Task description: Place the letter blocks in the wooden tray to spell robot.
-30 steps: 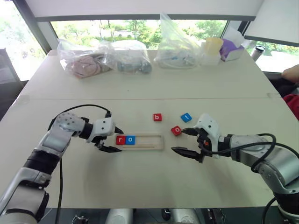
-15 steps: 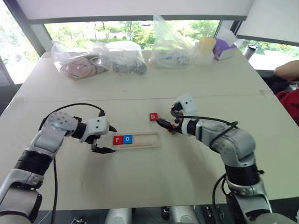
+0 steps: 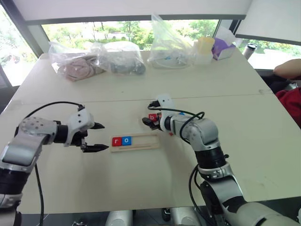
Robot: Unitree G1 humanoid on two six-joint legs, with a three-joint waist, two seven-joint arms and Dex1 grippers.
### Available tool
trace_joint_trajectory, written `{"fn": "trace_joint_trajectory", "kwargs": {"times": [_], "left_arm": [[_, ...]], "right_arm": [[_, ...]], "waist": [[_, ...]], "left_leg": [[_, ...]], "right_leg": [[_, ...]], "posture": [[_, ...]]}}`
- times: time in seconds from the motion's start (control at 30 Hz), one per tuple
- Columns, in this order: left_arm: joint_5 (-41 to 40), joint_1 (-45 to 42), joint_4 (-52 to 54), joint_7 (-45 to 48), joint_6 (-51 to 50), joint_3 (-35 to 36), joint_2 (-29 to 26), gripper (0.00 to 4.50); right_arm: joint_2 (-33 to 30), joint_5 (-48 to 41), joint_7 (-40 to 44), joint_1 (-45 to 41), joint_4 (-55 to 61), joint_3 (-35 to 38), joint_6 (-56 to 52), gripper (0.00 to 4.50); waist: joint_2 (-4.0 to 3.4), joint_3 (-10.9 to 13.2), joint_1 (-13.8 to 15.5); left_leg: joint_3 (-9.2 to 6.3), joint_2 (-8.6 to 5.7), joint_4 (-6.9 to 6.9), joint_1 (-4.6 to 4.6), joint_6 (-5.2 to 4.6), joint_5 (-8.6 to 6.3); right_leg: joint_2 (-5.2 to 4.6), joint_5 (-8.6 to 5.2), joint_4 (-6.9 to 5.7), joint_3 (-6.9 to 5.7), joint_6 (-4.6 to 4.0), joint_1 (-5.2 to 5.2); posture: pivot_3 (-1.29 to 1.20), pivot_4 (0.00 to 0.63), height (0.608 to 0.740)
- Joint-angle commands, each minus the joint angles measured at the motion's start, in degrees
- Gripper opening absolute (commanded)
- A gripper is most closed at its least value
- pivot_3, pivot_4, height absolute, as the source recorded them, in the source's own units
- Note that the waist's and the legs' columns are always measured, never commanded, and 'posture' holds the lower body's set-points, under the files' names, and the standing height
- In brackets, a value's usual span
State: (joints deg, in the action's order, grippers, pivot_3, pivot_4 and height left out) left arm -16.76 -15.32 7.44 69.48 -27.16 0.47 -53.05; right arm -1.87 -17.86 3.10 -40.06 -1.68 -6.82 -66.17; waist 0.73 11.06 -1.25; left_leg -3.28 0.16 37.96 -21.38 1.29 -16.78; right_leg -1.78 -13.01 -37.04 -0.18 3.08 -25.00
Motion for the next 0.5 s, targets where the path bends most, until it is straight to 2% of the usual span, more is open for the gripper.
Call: {"fn": "trace_joint_trajectory", "kwargs": {"times": [0.03,0.07,0.17,0.3,0.4,0.5], "left_arm": [[-1.04,0.56,3.17,-3.27,-1.01,2.35,0.65,4.48],[-1.03,0.78,3.44,-3.81,-1.13,2.34,0.81,4.48],[-1.15,1.75,4.29,-5.45,-1.53,2.08,1.66,4.50],[-0.47,1.51,4.19,-6.71,-1.01,0.69,2.70,4.50],[-0.30,0.13,3.68,-7.03,-0.88,-0.43,3.68,4.50],[-0.41,-1.01,3.54,-6.76,-0.72,-1.48,4.28,4.50]], "right_arm": [[1.38,3.12,-1.57,-0.33,-3.75,-0.99,1.70,4.50],[1.69,3.68,-1.72,-0.39,-4.47,-0.99,2.18,4.50],[2.97,5.21,-1.62,-0.92,-6.73,-1.89,4.02,3.67],[2.94,7.24,-0.72,-1.06,-7.15,-3.51,5.27,1.60],[-0.03,8.80,0.50,-0.97,-2.61,-4.12,5.91,0.51],[-3.99,9.07,1.53,-1.59,5.47,-2.08,4.68,0.51]], "waist": [[0.01,0.00,-0.01],[0.01,-0.01,-0.03],[0.01,-0.02,-0.18],[0.02,-0.03,-1.00],[0.02,-0.03,-1.24],[0.00,-0.02,-0.94]], "left_leg": [[0.00,0.01,0.00,0.02,0.00,0.00],[0.00,0.01,0.01,0.04,0.00,0.00],[0.01,0.08,0.04,0.16,0.01,0.01],[0.02,0.22,0.07,0.18,0.02,0.01],[0.01,0.26,0.07,0.18,0.02,0.01],[0.00,0.25,0.06,0.09,0.02,0.01]], "right_leg": [[0.01,0.01,0.00,0.00,-0.01,0.00],[0.02,0.02,0.00,0.00,-0.03,0.02],[0.09,0.07,0.00,0.00,-0.13,0.13],[0.24,0.11,-0.01,0.00,-0.25,0.14],[0.29,0.11,-0.02,0.00,-0.25,0.13],[0.25,0.11,0.00,-0.01,-0.25,0.10]], "posture": [[0.00,0.150,0.740],[0.00,0.150,0.740],[0.00,0.150,0.740],[0.00,0.150,0.740],[0.00,0.150,0.740],[0.00,0.150,0.740]]}}
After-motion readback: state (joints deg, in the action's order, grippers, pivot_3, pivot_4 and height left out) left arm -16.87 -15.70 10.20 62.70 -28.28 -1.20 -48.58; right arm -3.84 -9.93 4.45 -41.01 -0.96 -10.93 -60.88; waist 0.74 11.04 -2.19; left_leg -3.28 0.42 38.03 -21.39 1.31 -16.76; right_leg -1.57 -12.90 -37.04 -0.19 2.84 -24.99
